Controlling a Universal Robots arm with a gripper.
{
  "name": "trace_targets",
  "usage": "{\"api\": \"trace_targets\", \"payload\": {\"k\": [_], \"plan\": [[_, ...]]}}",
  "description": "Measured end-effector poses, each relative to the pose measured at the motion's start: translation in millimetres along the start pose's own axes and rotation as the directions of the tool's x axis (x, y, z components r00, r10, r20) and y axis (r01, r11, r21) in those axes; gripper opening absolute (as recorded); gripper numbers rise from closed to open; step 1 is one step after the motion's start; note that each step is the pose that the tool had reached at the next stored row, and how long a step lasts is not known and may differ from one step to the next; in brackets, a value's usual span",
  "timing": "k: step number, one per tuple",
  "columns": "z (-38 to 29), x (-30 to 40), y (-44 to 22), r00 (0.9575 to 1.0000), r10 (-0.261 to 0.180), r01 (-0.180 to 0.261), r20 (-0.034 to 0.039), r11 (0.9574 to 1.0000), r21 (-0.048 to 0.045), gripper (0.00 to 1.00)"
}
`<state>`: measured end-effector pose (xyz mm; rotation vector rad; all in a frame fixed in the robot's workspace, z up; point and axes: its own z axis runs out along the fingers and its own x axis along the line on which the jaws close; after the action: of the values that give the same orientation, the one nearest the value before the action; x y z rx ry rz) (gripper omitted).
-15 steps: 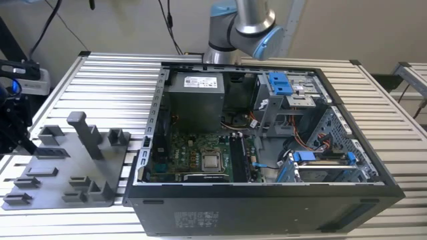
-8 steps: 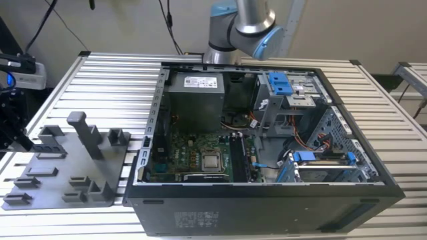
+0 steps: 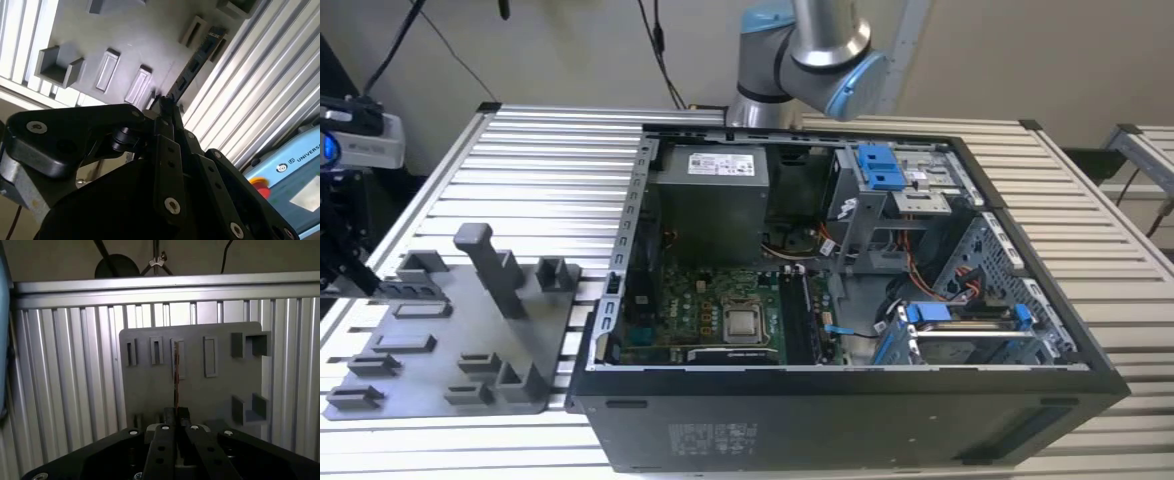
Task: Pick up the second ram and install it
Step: 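Pick up the second ram and move it above second insertion slot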
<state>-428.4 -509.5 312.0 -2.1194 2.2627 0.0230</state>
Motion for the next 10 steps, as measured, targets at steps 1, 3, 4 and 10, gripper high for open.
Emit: {"api": "trace_targets", "payload": {"k": [1, 3, 4, 10], "plan": [[-1.2, 0.0, 0.1, 1.0, 0.0, 0.0, 0.0, 1.0, 0.0, 0.14], [-3.4, -0.1, 0.4, 1.0, 0.001, -0.001, 0.0, 1.0, 0.0001, 0.14], [-4.7, -0.1, 0.6, 1.0, 0.001, -0.001, 0.0, 1.0, 0.0001, 0.14], [-13.1, -0.4, 1.1, 1.0, 0.002, -0.002, -0.0001, 1.0, 0.0002, 0.14]]}}
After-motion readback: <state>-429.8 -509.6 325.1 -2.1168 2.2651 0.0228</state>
